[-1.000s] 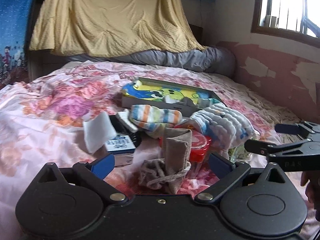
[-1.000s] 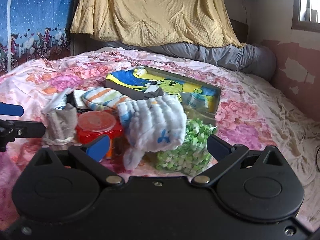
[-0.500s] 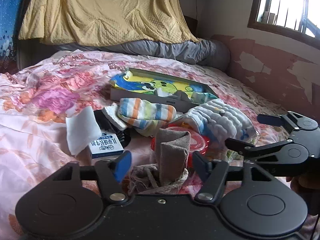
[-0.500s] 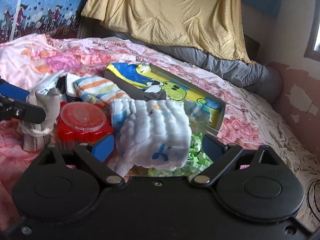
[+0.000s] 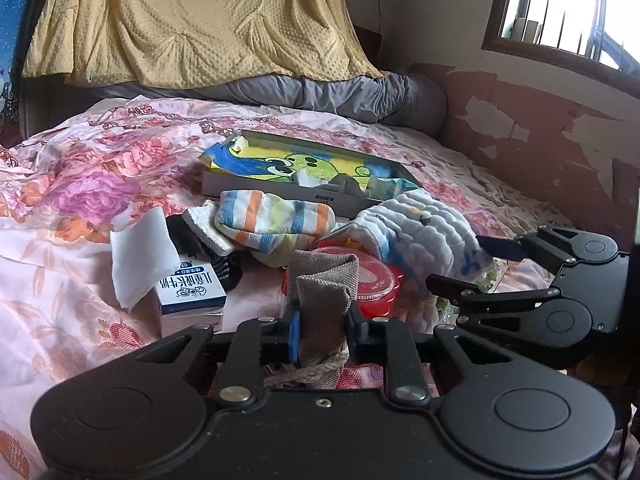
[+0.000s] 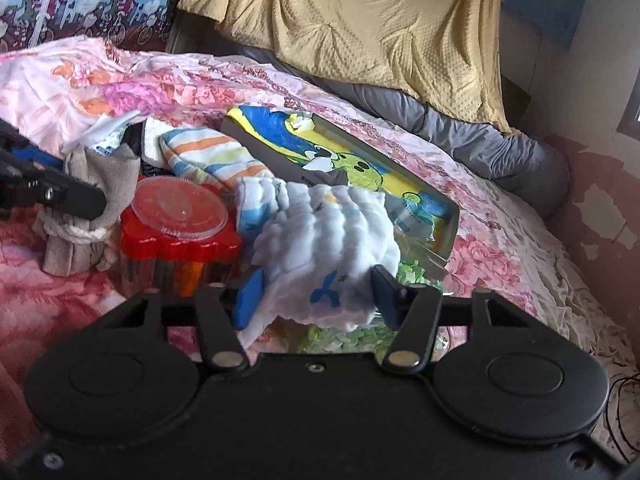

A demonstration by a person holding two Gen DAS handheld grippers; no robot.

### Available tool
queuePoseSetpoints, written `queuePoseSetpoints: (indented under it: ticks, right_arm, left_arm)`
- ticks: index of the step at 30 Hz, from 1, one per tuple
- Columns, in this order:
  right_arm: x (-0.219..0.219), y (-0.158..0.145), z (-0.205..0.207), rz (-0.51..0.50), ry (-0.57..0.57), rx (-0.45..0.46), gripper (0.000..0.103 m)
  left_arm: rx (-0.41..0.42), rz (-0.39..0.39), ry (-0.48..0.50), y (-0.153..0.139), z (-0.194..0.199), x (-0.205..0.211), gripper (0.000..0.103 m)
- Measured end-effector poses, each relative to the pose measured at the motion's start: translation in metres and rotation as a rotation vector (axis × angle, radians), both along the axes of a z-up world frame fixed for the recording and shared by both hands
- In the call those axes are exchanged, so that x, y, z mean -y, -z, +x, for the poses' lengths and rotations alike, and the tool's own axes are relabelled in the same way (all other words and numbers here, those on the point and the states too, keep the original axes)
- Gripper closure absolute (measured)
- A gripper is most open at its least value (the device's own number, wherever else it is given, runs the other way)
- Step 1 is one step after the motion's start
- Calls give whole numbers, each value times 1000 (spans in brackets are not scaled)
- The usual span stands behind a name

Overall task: Organize soft objects
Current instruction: 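Grasp the string-tied grey sock bundle with the left tool while the right grasps the white muslin cloth, then lift and carry the sock bundle and muslin cloth over the frog tray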

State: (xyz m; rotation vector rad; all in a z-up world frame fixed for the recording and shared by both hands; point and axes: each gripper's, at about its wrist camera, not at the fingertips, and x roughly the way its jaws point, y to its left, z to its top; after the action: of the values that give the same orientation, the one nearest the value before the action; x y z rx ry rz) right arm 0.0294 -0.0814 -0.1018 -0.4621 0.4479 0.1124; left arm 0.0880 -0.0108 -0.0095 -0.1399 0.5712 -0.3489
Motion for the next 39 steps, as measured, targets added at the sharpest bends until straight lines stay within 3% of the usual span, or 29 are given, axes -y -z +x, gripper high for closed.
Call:
queuePoseSetpoints:
  ticks: [5,9,18,29,39]
  right_arm:
    - [-6,6,-5,-38,-19,-3,92]
    - [-10,9,-7,-32,-45,-40,98]
    - [-21,1,-25,-90,-90,29,100]
    - [-37,-13,-56,-266,-90,248,101]
    - [-12,-56,-54,-135,-72,445,101]
  left_arm:
    - [-7,-30,-14,-1,-2,-5,82]
    - [-17,-64,-24,-2,-5,-9,83]
    - [4,-91,-34,-9,-19,-11,84]
    - [52,-135,-52,-35,-29,-15,86]
    - [103,-143,-43,-87,1,-5,86]
